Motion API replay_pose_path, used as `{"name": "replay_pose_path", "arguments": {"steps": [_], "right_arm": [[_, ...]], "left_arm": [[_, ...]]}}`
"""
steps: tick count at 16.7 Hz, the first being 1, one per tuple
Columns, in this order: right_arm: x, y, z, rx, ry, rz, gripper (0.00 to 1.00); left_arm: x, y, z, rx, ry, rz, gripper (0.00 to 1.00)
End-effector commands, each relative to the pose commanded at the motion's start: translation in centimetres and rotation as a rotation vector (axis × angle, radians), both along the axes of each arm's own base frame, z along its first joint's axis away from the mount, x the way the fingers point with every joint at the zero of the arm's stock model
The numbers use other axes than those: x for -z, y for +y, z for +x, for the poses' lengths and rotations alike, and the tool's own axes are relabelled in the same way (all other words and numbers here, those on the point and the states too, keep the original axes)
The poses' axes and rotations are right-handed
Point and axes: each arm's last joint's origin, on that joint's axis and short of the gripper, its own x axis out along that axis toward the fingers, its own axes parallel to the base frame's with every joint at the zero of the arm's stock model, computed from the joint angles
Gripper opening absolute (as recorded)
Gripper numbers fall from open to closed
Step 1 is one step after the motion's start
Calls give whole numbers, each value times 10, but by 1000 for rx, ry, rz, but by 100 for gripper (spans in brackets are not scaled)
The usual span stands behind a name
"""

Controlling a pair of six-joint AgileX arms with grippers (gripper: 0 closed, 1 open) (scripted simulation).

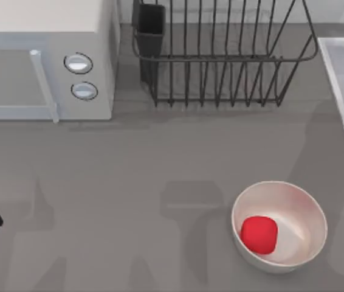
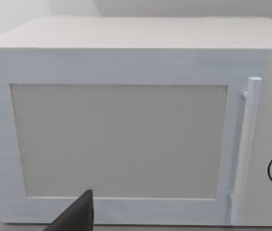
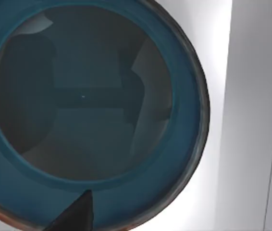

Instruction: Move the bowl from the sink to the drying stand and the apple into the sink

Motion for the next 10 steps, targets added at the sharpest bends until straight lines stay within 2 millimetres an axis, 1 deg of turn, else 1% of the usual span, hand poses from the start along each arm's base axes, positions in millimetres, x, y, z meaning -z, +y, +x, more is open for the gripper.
{"name": "replay_pose_path", "arguments": {"steps": [1, 3, 7, 8, 9, 10], "right_arm": [[5, -1, 1, 2, 0, 0, 100], [24, -2, 4, 4, -1, 1, 100], [77, -3, 9, 4, -7, -2, 100], [87, -3, 9, 4, -6, -1, 100], [94, -2, 9, 4, -4, -1, 100], [97, -2, 9, 4, -3, 0, 100]], "left_arm": [[0, 0, 0, 0, 0, 0, 100], [0, 0, 0, 0, 0, 0, 100], [0, 0, 0, 0, 0, 0, 100], [0, 0, 0, 0, 0, 0, 100], [0, 0, 0, 0, 0, 0, 100], [0, 0, 0, 0, 0, 0, 100]]}}
